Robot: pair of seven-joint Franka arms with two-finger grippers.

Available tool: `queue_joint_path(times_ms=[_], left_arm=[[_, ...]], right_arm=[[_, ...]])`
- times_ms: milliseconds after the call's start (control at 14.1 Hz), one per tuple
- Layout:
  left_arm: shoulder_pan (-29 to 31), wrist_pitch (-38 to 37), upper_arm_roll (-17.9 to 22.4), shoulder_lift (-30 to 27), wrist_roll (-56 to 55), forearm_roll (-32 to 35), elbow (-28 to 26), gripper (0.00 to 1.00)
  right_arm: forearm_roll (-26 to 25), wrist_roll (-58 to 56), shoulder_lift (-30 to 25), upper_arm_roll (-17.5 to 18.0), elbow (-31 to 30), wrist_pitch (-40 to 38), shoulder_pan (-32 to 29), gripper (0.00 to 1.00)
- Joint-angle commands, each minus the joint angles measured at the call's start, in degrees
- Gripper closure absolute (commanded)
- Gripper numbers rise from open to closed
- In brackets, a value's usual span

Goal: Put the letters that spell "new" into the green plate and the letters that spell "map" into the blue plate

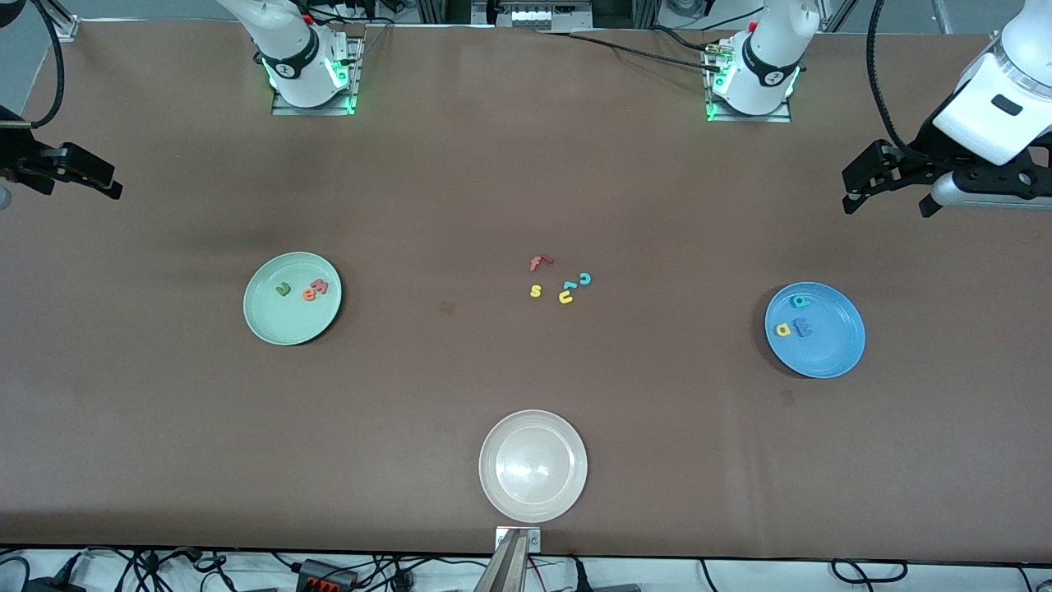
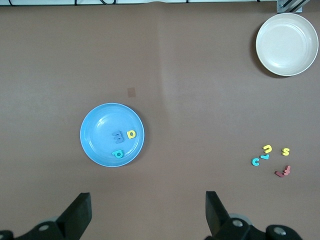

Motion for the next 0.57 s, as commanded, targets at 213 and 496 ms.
queue_joint_path(times_ms=[213,496], left_arm=[[-0.3,-1.0,0.2,1.1,1.3,-1.1,2.1,0.0],[-0.3,-1.0,0.2,1.1,1.2,-0.9,2.1,0.0]], right_arm=[[-0.9,-0.8,-0.9,0.3,-1.1,0.0,-0.5,0.0],[-0.9,-0.8,-0.3,0.2,-1.0,0.6,-0.6,0.0]])
